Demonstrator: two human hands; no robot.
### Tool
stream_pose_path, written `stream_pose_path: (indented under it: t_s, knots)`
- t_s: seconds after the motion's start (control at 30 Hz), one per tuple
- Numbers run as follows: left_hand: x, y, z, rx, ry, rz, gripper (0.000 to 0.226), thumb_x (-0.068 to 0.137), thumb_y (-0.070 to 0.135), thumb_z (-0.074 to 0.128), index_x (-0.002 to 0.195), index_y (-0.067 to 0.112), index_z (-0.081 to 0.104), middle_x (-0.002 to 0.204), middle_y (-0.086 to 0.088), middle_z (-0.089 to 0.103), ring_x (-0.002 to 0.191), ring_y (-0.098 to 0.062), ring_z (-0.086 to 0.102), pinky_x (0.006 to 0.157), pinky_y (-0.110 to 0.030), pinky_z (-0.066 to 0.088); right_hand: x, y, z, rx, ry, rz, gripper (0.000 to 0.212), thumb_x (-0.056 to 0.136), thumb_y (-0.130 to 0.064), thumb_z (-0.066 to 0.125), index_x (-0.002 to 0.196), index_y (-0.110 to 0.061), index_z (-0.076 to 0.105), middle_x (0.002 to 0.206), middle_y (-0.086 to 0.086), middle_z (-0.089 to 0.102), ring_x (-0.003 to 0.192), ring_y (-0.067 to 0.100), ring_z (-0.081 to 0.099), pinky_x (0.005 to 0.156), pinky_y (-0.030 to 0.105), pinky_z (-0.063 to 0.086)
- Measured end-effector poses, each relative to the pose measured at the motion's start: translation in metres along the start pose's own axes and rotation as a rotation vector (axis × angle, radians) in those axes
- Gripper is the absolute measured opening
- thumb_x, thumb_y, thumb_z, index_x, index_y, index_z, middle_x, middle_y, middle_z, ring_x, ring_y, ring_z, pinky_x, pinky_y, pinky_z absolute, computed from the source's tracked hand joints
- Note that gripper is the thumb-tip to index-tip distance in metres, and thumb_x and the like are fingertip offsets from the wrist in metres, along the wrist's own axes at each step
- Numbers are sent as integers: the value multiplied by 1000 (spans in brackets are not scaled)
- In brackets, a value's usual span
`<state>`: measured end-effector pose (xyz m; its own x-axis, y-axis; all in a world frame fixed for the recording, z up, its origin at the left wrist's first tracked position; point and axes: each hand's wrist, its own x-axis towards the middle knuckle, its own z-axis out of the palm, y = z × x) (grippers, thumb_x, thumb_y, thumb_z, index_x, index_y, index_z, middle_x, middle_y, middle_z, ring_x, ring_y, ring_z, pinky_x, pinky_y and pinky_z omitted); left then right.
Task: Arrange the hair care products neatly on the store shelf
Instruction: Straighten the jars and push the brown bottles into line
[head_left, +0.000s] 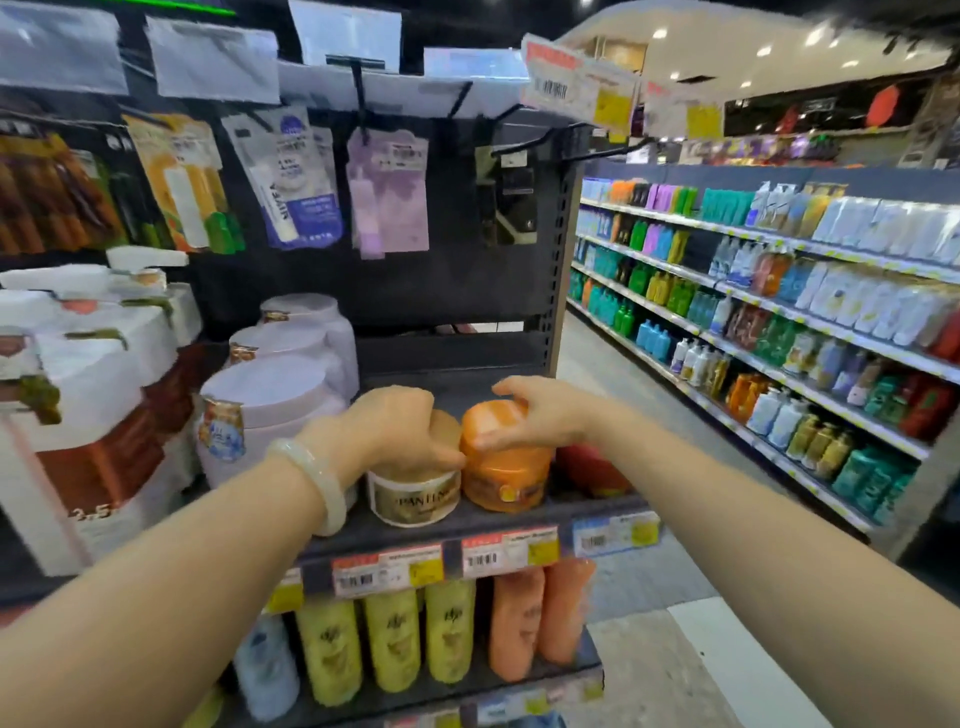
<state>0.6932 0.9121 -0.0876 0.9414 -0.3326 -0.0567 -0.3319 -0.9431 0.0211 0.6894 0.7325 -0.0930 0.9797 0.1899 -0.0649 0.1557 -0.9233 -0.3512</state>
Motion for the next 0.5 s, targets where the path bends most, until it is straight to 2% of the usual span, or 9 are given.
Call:
stream_pose_path:
  t_s: [0.07, 0.2, 0.37, 0.5]
  knots:
    - [-1, 2, -2, -15, -9, -7, 61, 65, 61, 63, 107, 18, 55, 106, -3, 62, 86, -20, 55, 75, -33, 50, -2, 1, -3, -51, -7, -21, 83, 74, -59, 63, 140, -17, 37, 147, 4, 38, 132, 23, 39, 104, 33, 34]
    - [-5, 2, -1, -85, -32, -40, 60, 66, 54, 65, 114, 19, 51, 109, -1, 60, 93, -21, 56, 80, -34, 50, -6, 0, -7, -85, -16, -55, 73, 76, -56, 62, 133, -14, 45, 136, 6, 47, 120, 24, 48, 96, 36, 42]
    - [-10, 2, 2, -104, -22, -62, 62, 67, 49, 66, 118, 20, 47, 114, -2, 59, 97, -21, 56, 85, -36, 50, -7, 3, -6, -78, -32, -60, 73, 76, -59, 59, 134, -18, 41, 137, 5, 45, 120, 24, 47, 92, 36, 42]
    - [-15, 2, 4, -117, -21, -68, 78, 69, 53, 67, 132, 20, 36, 133, -3, 49, 113, -22, 51, 93, -35, 47, -14, 16, -12, -1, -29, -72, 80, 79, -59, 58, 143, -20, 30, 150, 0, 33, 135, 22, 35, 106, 36, 33]
